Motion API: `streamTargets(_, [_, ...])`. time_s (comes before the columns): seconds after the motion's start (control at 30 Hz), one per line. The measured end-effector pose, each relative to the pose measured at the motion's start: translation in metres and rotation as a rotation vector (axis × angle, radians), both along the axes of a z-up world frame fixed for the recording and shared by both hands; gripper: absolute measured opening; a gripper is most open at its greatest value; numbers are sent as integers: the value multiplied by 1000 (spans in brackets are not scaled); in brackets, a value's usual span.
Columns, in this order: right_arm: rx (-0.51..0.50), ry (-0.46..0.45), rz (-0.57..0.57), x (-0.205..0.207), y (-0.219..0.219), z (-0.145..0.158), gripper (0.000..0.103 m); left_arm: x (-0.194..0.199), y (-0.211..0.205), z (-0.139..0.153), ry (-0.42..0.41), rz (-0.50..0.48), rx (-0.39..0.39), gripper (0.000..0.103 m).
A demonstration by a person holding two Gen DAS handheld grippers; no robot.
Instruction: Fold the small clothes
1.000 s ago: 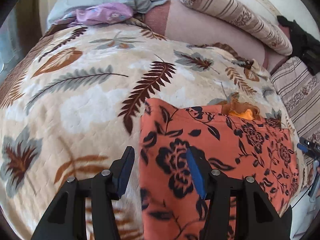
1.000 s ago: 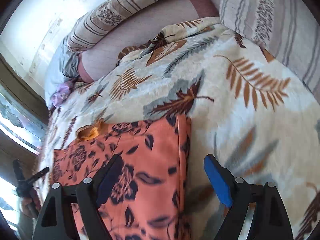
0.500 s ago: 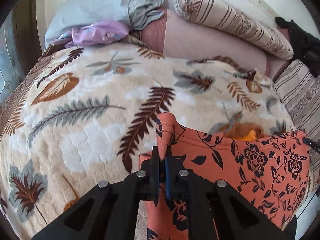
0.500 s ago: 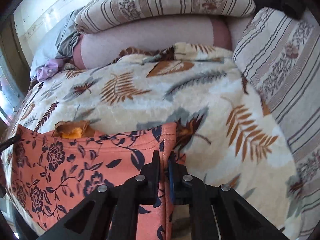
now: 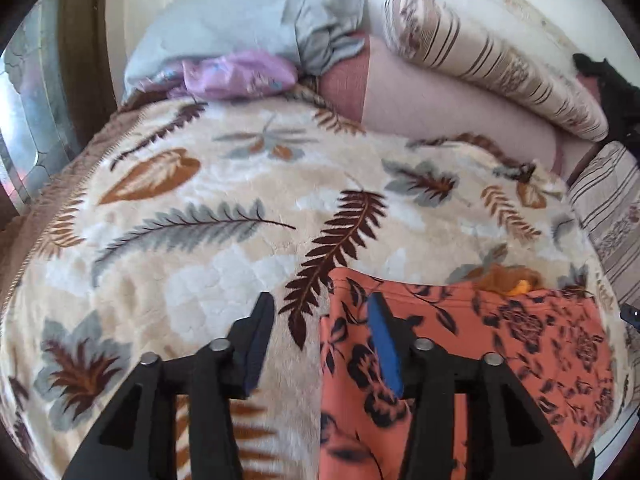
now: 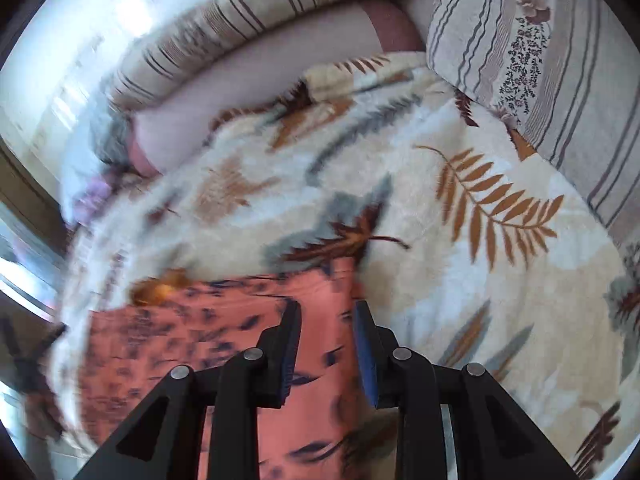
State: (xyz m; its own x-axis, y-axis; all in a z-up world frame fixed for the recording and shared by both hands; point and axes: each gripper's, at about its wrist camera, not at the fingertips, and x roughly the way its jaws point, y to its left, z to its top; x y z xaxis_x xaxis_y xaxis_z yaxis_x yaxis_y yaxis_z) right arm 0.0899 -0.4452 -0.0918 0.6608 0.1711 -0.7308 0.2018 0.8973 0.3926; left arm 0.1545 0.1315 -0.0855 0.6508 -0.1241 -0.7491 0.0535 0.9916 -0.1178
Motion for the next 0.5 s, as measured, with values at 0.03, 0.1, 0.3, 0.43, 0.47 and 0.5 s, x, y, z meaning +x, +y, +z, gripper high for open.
streamTargets(0.03, [56,-23,25,-9,6,8,49,-14,-1,8,-17,-4,-3,64])
streamTargets(0.1, [179,-68,81,-30,27,17,88,-43,-8,16,-39,-29,-5,72])
streamTargets(0.3, [433,-32,194,-72,73,-30,91,-97,-36,-28,47,-84,0,72])
streamTargets(0.43, [444,101,15,-84,44,-85,75,-95,-26,-73,175,-27,47,51])
streamTargets(0.47, [455,90,-15,-92,39,-79,77,-97,-23,-64,178,-6,52,51])
streamTargets(0.5, [423,82,-35,-97,39,-70,77,-101,-21,-56,156,4,56,51])
